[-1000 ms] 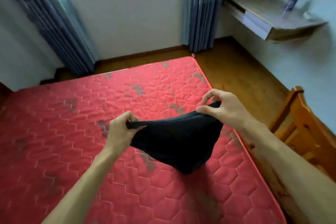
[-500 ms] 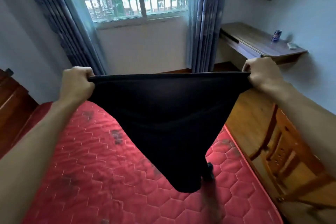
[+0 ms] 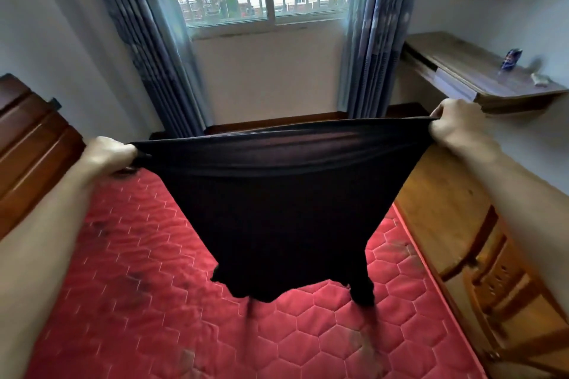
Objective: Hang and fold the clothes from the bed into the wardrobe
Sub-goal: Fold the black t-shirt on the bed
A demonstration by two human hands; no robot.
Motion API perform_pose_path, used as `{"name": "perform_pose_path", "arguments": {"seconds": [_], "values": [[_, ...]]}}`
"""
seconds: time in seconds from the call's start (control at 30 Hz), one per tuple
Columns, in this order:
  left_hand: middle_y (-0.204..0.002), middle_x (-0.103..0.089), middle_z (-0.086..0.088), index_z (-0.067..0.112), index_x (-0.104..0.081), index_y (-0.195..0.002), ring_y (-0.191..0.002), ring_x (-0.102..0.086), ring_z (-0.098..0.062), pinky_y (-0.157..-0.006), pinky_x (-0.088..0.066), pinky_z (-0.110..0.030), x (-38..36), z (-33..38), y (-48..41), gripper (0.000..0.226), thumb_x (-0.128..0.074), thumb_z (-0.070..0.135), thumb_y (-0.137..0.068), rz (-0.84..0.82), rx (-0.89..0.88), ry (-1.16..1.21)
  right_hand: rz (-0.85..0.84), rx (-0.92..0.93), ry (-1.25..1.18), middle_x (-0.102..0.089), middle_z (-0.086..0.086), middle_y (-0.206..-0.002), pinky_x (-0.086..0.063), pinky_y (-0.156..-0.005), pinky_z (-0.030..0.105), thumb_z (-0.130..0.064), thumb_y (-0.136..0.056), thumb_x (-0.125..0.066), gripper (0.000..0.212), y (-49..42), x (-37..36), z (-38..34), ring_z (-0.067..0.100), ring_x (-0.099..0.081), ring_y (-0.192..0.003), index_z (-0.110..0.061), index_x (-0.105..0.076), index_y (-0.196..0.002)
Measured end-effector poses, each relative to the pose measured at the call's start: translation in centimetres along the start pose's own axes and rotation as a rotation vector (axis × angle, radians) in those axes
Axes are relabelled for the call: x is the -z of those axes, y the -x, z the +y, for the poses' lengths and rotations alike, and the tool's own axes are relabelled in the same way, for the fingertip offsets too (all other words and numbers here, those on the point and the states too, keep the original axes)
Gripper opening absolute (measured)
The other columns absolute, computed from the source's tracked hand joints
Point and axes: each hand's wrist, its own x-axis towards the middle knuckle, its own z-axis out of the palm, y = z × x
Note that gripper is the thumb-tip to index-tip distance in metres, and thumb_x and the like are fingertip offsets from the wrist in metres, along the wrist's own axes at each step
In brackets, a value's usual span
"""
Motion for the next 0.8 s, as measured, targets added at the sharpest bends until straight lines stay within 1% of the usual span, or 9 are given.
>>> {"name": "perform_pose_path", "arguments": {"seconds": [0.07,0.13,0.27,0.37,0.5,0.57,0.67,0.73,0.8], "values": [[-0.043,-0.053,-0.007,0.002,-0.059,-0.073,-0.037,-0.052,-0.02,-0.043,-0.044,-0.02,-0.3,0.3,-0.4,0.015,-0.067,0.007,-0.085,-0.103,0.074,0.074,-0.05,-0.012,0.0,-0.068,0.023,-0.108,-0.053,-0.089,0.042,-0.004,-0.082,-0.059,0.024,-1.3,-1.5,-0.8,0.043,-0.063,-0.102,-0.012,-0.073,-0.1],[-0.04,-0.053,-0.003,0.007,-0.058,-0.083,-0.031,-0.047,-0.011,-0.035,-0.038,-0.015,-1.0,0.8,-0.2,0.009,-0.063,0.008,-0.091,-0.234,0.133,0.151,-0.097,-0.019,-0.04,-0.068,0.025,-0.108,-0.054,-0.09,0.042,-0.001,-0.081,-0.06,0.025,-2.9,-3.1,-1.7,0.043,-0.064,-0.101,-0.009,-0.074,-0.1],[-0.068,-0.071,-0.014,0.003,-0.062,-0.095,-0.047,-0.068,-0.016,-0.041,-0.054,-0.022,-3.0,1.4,-0.9,0.007,-0.055,0.004,-0.096,-0.374,0.234,0.361,-0.164,-0.06,-0.139,-0.07,0.023,-0.106,-0.055,-0.09,0.04,0.003,-0.078,-0.06,0.026,-5.6,-6.3,-3.7,0.041,-0.065,-0.101,-0.007,-0.076,-0.096],[-0.09,-0.067,-0.02,0.0,-0.06,-0.096,-0.055,-0.073,-0.022,-0.055,-0.061,-0.028,-4.7,2.9,-2.6,0.01,-0.05,-0.001,-0.097,-0.335,0.273,0.574,-0.21,-0.116,-0.227,-0.071,0.02,-0.106,-0.053,-0.084,0.032,0.006,-0.075,-0.071,0.028,-8.0,-8.0,-5.7,0.034,-0.066,-0.102,-0.006,-0.077,-0.099],[-0.089,-0.062,-0.018,-0.002,-0.058,-0.087,-0.046,-0.069,-0.018,-0.049,-0.059,-0.026,-5.4,7.0,-5.9,0.016,-0.046,-0.007,-0.097,-0.13,0.215,0.754,-0.253,-0.119,-0.361,-0.074,0.013,-0.099,-0.045,-0.074,0.023,0.004,-0.068,-0.083,0.034,-11.9,-8.2,-7.9,0.016,-0.062,-0.081,-0.009,-0.077,-0.099],[-0.089,-0.062,-0.016,0.0,-0.056,-0.089,-0.044,-0.068,-0.016,-0.052,-0.06,-0.027,-4.9,9.6,-7.5,0.021,-0.039,-0.01,-0.096,-0.048,0.154,0.812,-0.241,-0.045,-0.397,-0.073,0.008,-0.097,-0.043,-0.075,0.021,0.0,-0.071,-0.083,0.033,-14.1,-7.3,-9.1,0.014,-0.061,-0.085,-0.011,-0.077,-0.101],[-0.098,-0.062,-0.015,0.005,-0.053,-0.107,-0.048,-0.07,-0.015,-0.059,-0.061,-0.028,-3.1,13.5,-9.3,0.023,-0.034,-0.005,-0.099,0.018,0.022,0.912,-0.126,0.057,-0.572,-0.075,0.005,-0.099,-0.053,-0.09,0.031,0.002,-0.075,-0.075,0.031,-17.3,-4.9,-10.9,0.017,-0.068,-0.095,-0.016,-0.077,-0.101],[-0.099,-0.063,-0.012,0.01,-0.054,-0.1,-0.052,-0.071,-0.012,-0.057,-0.061,-0.025,-1.2,16.1,-9.4,0.019,-0.037,0.002,-0.102,0.016,-0.083,0.993,-0.021,0.128,-0.715,-0.075,0.005,-0.101,-0.056,-0.094,0.041,0.006,-0.076,-0.07,0.032,-19.1,-3.0,-11.8,0.021,-0.07,-0.098,-0.016,-0.077,-0.099],[-0.096,-0.062,-0.006,0.014,-0.054,-0.092,-0.059,-0.072,-0.008,-0.068,-0.061,-0.025,0.7,18.2,-8.5,0.02,-0.039,0.009,-0.105,0.013,-0.184,1.049,0.036,0.172,-0.868,-0.073,0.008,-0.101,-0.06,-0.088,0.038,0.011,-0.081,-0.062,0.032,-19.8,-0.7,-12.6,0.02,-0.071,-0.094,-0.014,-0.074,-0.096]]}}
